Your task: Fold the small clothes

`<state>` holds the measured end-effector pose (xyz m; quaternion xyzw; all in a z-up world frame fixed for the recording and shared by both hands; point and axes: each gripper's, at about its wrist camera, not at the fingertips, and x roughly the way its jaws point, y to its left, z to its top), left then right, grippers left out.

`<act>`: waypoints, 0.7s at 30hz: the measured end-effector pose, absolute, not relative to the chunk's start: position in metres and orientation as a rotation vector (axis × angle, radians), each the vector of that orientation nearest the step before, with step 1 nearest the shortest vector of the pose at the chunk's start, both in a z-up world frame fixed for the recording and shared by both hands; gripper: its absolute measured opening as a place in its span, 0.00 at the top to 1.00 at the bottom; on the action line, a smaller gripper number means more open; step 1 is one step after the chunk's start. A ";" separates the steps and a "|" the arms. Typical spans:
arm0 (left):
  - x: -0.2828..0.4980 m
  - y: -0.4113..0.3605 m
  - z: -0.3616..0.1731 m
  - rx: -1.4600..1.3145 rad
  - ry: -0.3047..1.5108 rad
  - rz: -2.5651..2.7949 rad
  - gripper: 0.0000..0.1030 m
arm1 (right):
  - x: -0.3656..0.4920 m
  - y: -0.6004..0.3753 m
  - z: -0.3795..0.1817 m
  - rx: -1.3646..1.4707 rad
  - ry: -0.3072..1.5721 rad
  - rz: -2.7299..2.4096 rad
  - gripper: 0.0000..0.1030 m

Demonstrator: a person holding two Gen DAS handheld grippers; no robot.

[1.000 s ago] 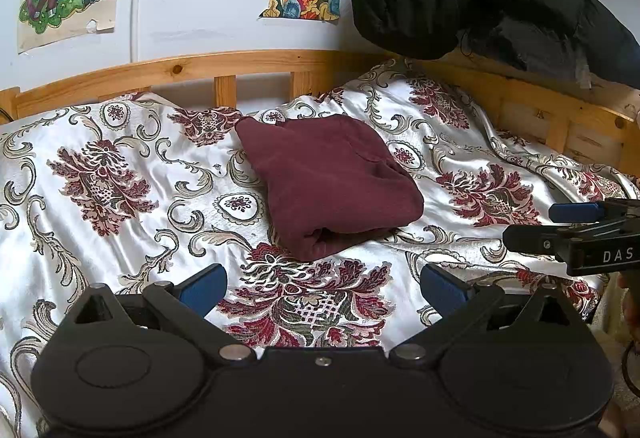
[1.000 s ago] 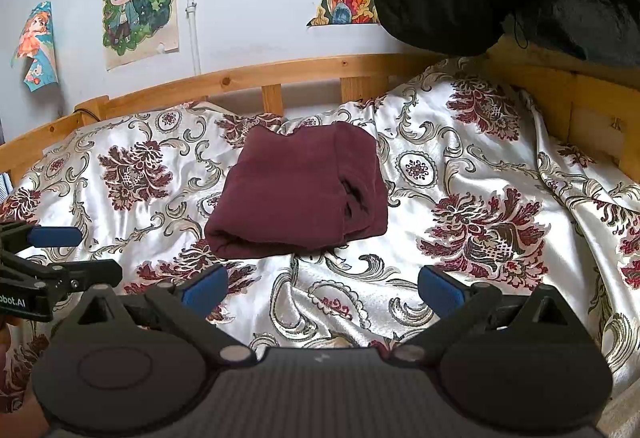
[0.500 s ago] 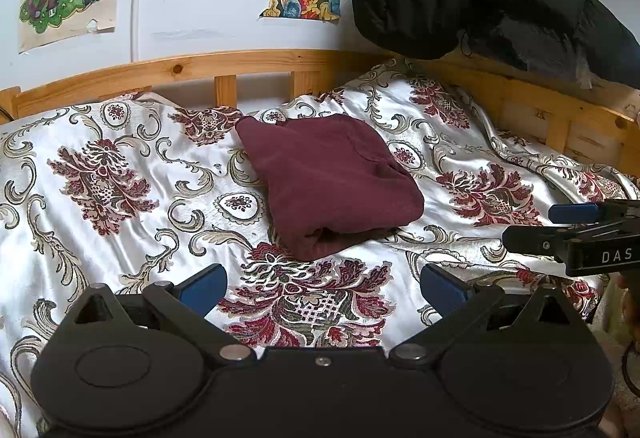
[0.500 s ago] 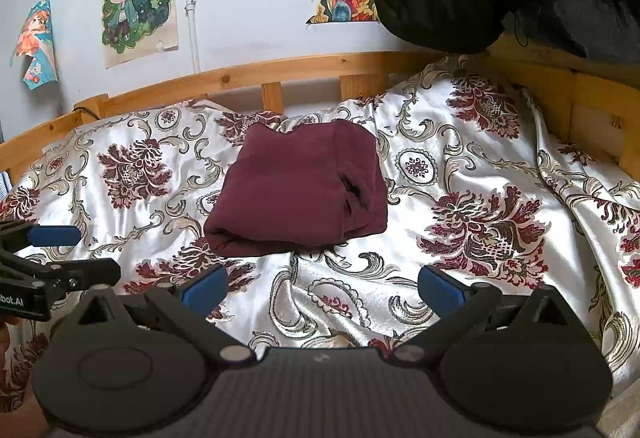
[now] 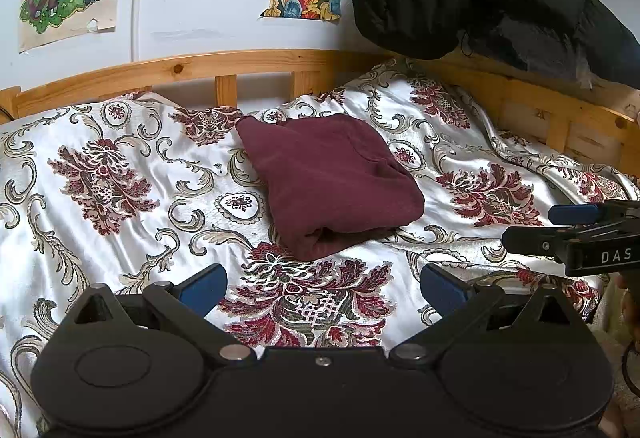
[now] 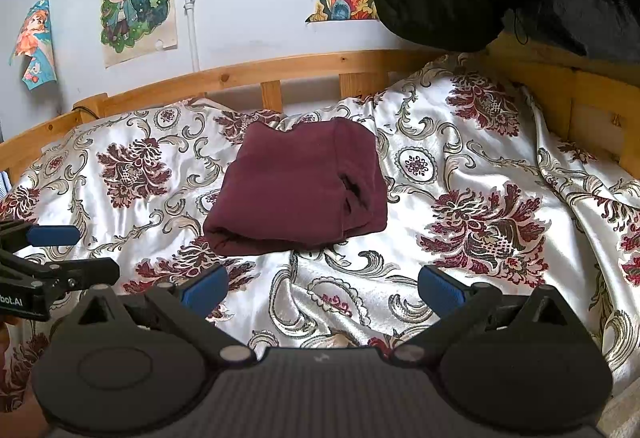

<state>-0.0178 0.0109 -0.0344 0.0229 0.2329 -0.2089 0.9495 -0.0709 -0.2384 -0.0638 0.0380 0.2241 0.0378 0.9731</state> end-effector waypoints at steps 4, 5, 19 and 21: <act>-0.018 0.011 -0.035 0.047 0.475 -0.424 0.01 | -0.072 -0.238 -0.064 0.076 0.452 0.077 0.00; -0.018 0.011 -0.035 0.047 0.474 -0.424 0.01 | -0.071 -0.238 -0.064 0.077 0.453 0.076 0.00; -0.017 0.013 -0.037 0.056 0.481 -0.397 0.01 | -0.072 -0.239 -0.065 0.077 0.456 0.077 0.00; -0.017 0.012 -0.036 0.080 0.481 -0.356 0.01 | -0.071 -0.239 -0.065 0.077 0.457 0.077 0.00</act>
